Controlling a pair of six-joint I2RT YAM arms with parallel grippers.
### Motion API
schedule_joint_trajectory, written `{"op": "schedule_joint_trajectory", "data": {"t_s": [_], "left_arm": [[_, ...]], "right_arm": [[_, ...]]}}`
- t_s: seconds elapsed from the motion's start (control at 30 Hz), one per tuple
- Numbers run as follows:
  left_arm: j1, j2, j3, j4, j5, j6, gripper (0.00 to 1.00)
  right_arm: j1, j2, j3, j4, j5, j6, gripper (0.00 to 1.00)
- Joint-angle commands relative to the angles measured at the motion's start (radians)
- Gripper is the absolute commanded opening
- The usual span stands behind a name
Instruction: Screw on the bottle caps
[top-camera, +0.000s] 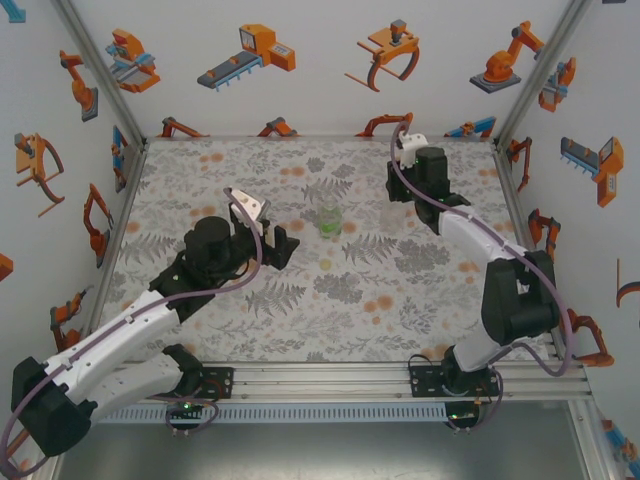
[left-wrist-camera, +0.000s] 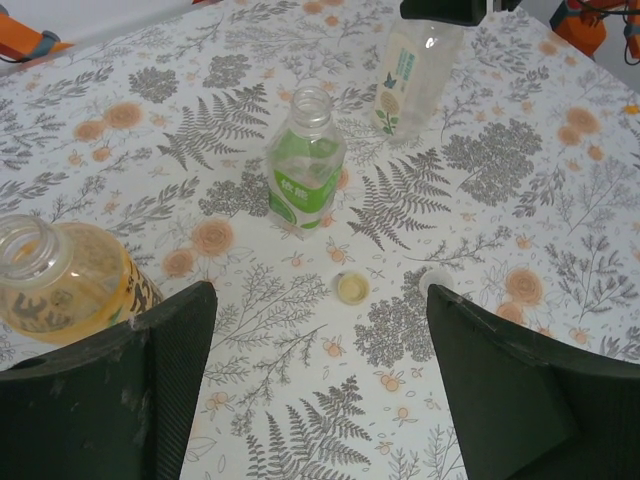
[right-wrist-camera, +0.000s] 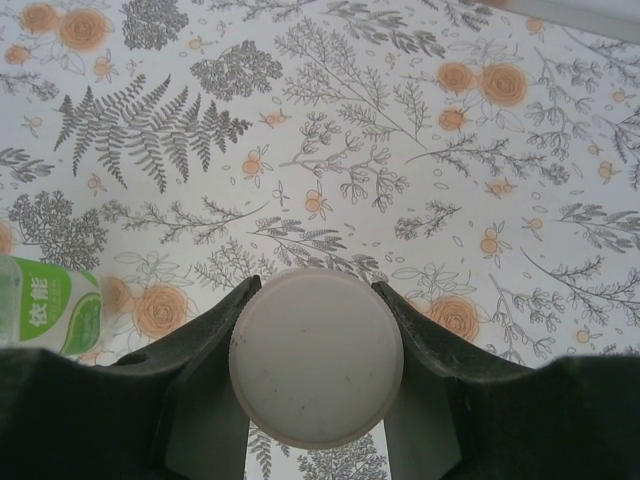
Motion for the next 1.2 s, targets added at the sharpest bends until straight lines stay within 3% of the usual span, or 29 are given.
{"op": "schedule_joint_trajectory", "data": {"t_s": [0.0,0.1,0.27,0.57,0.77,0.87,0.97,1.17], "left_arm": [[0.009,-0.003,0.039,-0.005,0.027,0.01,0.79],[0.016,-0.001,0.045,-0.005,0.03,0.009,0.79],[0.026,0.006,0.061,-0.008,0.047,0.007,0.79],[0.044,-0.002,0.105,-0.067,0.062,0.006,0.79],[0.062,-0.037,0.101,-0.114,0.06,0.005,0.79],[0.066,-0.063,0.08,-0.128,0.054,-0.001,0.79],[0.068,-0.098,0.053,-0.136,0.044,-0.012,0.79],[0.072,-0.162,0.008,-0.159,0.028,-0.03,0.79]], "right_arm": [[-0.005,-0.011,0.005,0.029,0.002,-0.003,0.34],[-0.005,-0.021,0.0,0.008,-0.008,-0.002,0.55],[-0.005,-0.066,0.014,-0.027,0.016,0.001,0.66],[-0.005,-0.188,0.113,-0.23,0.019,-0.025,0.67],[0.01,-0.298,0.078,-0.287,-0.139,0.018,0.65],[0.058,-0.338,0.02,-0.264,-0.179,0.069,0.65],[0.133,-0.368,-0.069,-0.182,-0.142,0.135,0.65],[0.3,-0.341,-0.221,0.055,0.018,0.189,0.66]]}}
